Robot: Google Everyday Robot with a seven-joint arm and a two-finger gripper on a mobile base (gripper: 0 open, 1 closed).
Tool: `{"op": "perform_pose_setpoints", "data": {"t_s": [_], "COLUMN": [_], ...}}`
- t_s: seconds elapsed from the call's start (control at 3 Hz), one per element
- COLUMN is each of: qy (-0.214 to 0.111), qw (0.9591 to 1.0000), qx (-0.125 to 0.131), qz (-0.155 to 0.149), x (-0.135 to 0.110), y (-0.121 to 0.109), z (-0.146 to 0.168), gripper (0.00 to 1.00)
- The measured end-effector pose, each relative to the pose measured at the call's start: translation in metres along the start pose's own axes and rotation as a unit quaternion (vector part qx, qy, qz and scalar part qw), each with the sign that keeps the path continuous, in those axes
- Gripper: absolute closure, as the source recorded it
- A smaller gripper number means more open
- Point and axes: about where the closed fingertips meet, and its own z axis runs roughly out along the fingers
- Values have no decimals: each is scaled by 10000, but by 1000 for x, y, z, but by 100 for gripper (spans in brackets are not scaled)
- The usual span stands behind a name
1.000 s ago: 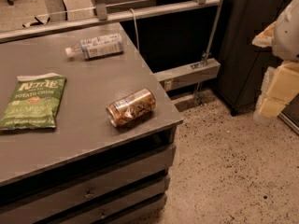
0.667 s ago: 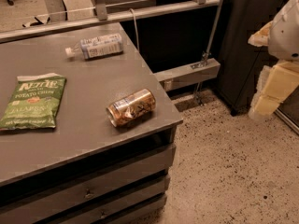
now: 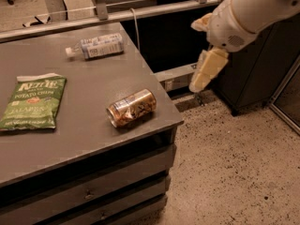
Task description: Move blue plastic bottle near orange can
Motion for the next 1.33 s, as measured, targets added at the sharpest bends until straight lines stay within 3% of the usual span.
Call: {"op": "perform_pose_setpoints", "data": {"t_s": [0.33, 1.0, 1.33], "qy": [-664, -766, -1104], "qw": [9964, 9952, 9919], "qx": [249, 354, 498], "qz": [-459, -505, -394], "x": [-41, -48, -57], "y": [-61, -74, -85], "z": [43, 41, 58], "gripper": [0, 0, 0]}}
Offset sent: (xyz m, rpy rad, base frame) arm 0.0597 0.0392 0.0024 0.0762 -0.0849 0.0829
